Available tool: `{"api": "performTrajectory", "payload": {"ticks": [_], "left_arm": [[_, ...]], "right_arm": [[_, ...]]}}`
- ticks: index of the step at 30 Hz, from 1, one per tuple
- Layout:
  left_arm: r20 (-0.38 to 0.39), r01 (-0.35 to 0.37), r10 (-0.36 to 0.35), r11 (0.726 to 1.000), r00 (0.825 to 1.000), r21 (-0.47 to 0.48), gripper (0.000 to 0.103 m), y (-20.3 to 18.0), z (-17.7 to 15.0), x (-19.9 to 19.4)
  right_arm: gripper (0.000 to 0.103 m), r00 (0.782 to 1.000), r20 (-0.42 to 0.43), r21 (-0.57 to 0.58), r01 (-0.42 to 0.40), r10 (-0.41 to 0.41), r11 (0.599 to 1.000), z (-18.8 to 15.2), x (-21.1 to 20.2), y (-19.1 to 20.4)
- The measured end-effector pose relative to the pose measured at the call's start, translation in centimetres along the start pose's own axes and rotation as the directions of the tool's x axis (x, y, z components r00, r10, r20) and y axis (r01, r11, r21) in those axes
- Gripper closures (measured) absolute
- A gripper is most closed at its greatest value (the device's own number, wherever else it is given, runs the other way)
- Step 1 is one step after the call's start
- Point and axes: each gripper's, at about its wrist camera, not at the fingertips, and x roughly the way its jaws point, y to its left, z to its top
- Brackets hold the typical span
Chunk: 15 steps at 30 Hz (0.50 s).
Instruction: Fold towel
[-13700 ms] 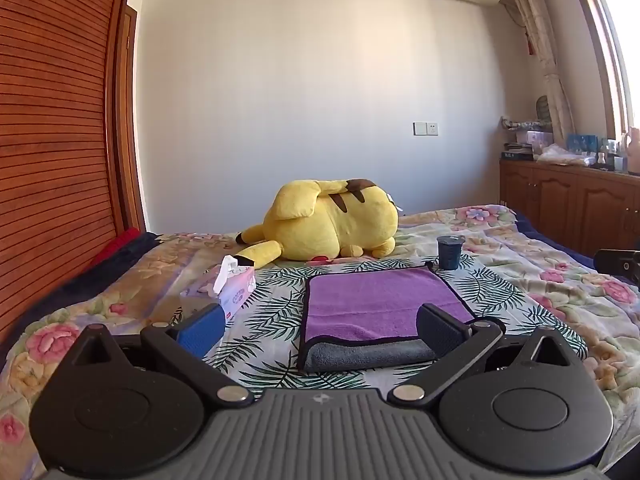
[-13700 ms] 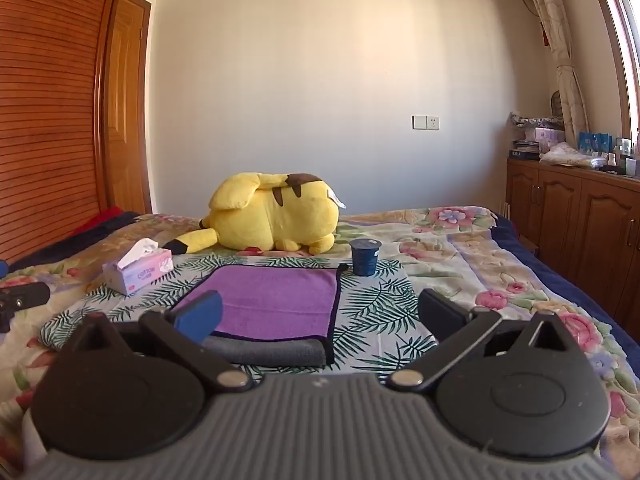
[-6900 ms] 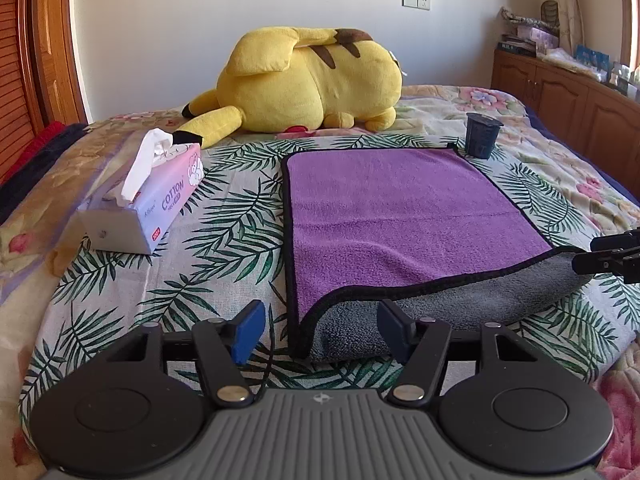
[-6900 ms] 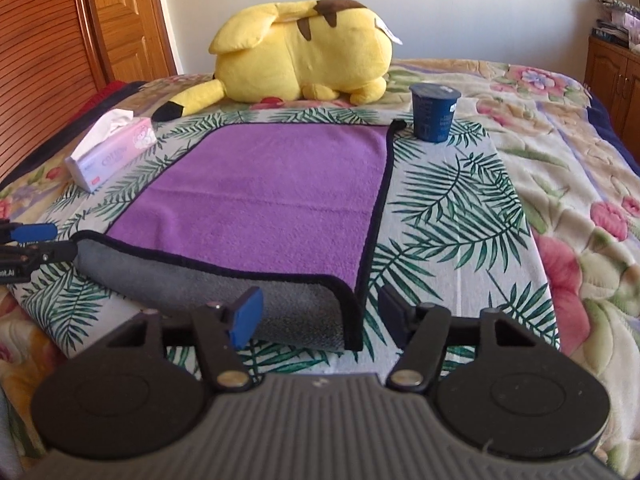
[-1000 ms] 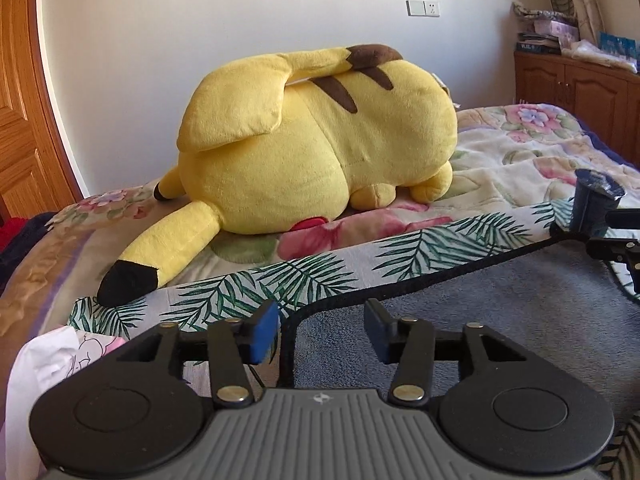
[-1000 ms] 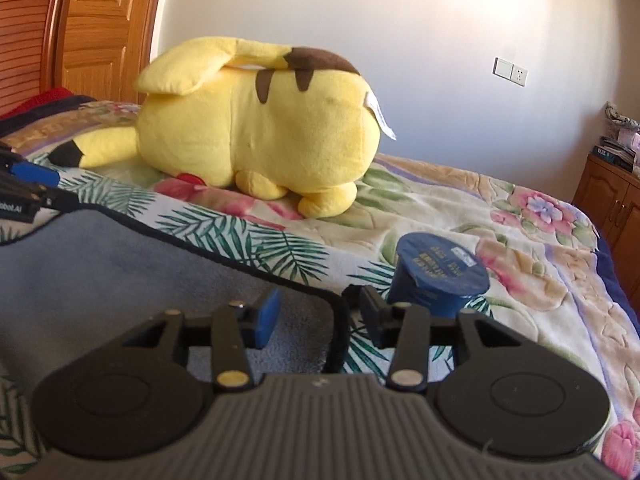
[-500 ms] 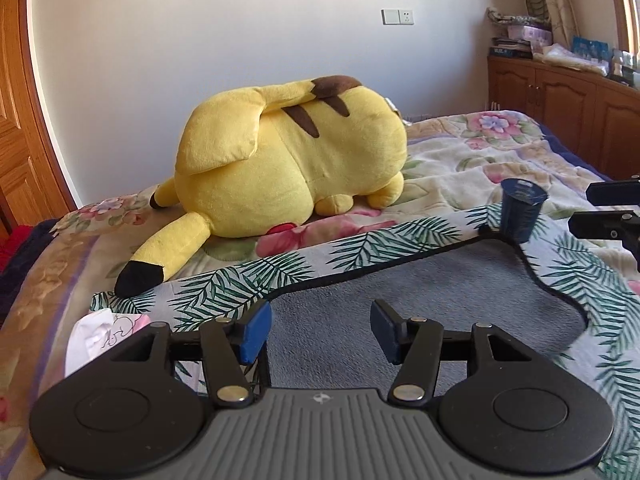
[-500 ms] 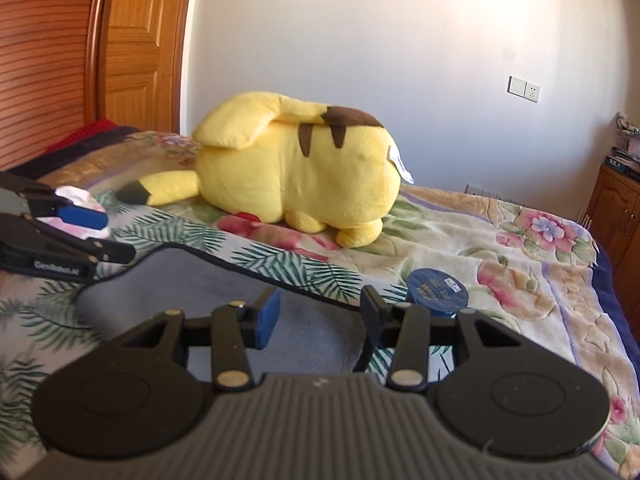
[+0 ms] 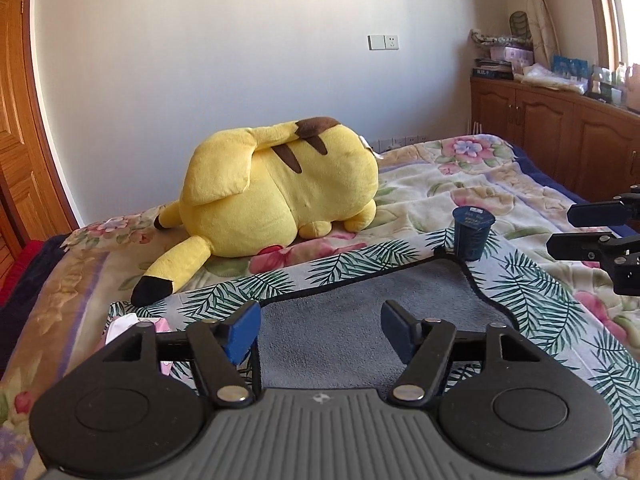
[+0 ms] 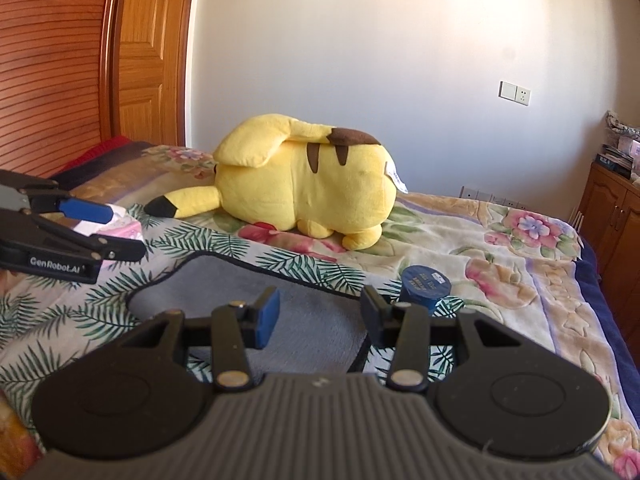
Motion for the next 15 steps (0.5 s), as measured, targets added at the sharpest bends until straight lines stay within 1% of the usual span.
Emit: {"api": "performTrajectory", "payload": {"ticks": [3,5,7,9,15], "left_arm": [[-0.003,0.002,-0.002,1.000,1.000,-0.003,0.051,-0.3,-0.4,-1.0],[-0.002,0.003,-0.003,1.000,1.000,-0.002,0.049,-0.6,-0.8,-1.7],[-0.004,0.006,-0.006,1.000,1.000,0.005,0.047,-0.8,-1.2,-2.3],[-0.005,0.008,-0.008,1.000,1.000,0.017,0.047,-1.1,-1.5,-2.9],[0.002,0.009,-0.009,0.999,1.000,0.038,0.038,-1.7,-2.4,-5.0]], "right_arm": [[0.057,1.000,0.005,0.009,0.008,-0.008,1.000,0.1,-1.0,0.2],[0.056,1.000,0.006,0.014,0.013,-0.013,1.000,0.1,-1.7,0.2],[0.052,1.000,0.015,0.033,0.017,-0.017,0.999,0.1,-2.7,0.2],[0.050,1.000,0.020,0.049,0.018,-0.019,0.999,0.1,-3.4,0.0],[0.050,0.999,0.030,0.062,0.029,-0.031,0.998,0.3,-5.1,-0.3]]}}
